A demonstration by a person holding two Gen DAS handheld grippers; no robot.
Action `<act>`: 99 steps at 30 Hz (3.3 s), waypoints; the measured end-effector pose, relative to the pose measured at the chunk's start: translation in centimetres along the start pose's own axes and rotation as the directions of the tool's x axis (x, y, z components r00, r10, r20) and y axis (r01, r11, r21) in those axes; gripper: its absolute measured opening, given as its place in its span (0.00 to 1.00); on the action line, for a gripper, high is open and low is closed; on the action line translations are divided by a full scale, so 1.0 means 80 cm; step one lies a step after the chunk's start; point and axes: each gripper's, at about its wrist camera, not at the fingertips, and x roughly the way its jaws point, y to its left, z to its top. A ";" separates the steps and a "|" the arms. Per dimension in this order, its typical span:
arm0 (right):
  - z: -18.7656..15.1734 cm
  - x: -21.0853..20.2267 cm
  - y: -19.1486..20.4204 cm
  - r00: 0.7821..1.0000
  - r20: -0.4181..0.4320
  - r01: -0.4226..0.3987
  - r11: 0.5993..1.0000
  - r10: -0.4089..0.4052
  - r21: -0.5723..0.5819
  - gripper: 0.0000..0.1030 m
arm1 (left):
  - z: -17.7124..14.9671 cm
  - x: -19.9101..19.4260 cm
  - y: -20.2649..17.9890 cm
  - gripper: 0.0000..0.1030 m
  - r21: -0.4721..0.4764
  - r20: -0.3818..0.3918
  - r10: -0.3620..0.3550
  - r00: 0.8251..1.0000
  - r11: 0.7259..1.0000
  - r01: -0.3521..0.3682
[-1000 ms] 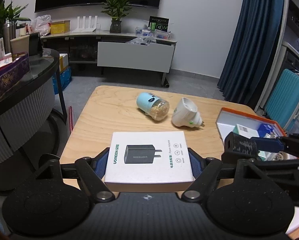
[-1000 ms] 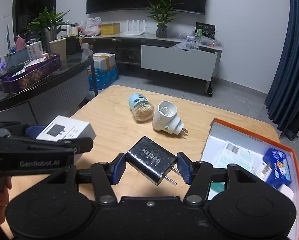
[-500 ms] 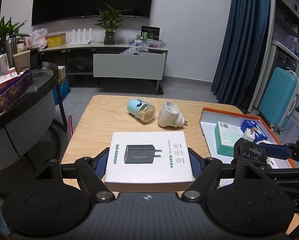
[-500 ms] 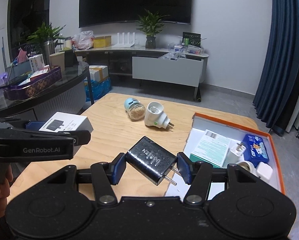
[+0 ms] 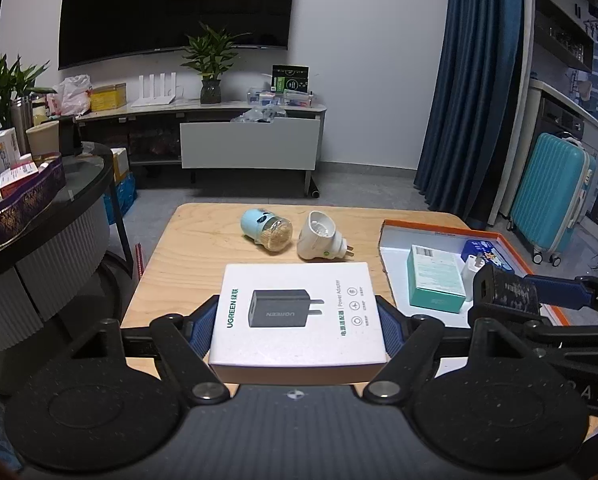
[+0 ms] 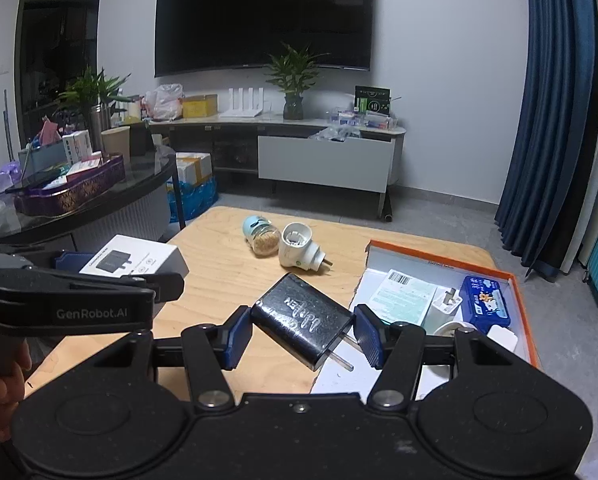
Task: Organize rigid objects
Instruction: 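Carry the UGREEN box and black charger toward the white box, then lower the UGREEN box and black charger over the white box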
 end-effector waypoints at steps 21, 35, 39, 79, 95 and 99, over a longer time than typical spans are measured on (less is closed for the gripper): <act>-0.015 -0.044 -0.034 0.997 0.050 0.054 0.997 -0.056 0.056 0.66 | -0.004 -0.012 -0.040 0.76 0.038 0.012 -0.062 0.998 0.997 0.062; -0.020 -0.054 -0.053 0.994 0.062 0.086 0.992 -0.092 0.096 0.66 | -0.007 -0.012 -0.061 0.76 0.053 0.002 -0.094 0.996 0.994 0.094; -0.022 -0.055 -0.058 0.993 0.063 0.098 0.990 -0.105 0.106 0.66 | -0.007 -0.009 -0.064 0.77 0.053 -0.004 -0.101 0.995 0.993 0.101; -0.030 -0.038 -0.146 0.967 0.001 0.250 0.944 -0.256 0.217 0.66 | 0.009 0.051 -0.143 0.77 0.102 -0.096 -0.235 0.967 0.964 0.245; -0.020 -0.010 -0.164 0.967 -0.024 0.253 0.943 -0.254 0.214 0.66 | 0.015 0.081 -0.160 0.77 0.110 -0.140 -0.248 0.958 0.958 0.264; -0.018 -0.004 -0.167 0.967 -0.030 0.252 0.944 -0.252 0.213 0.66 | 0.015 0.085 -0.161 0.77 0.109 -0.152 -0.251 0.956 0.957 0.268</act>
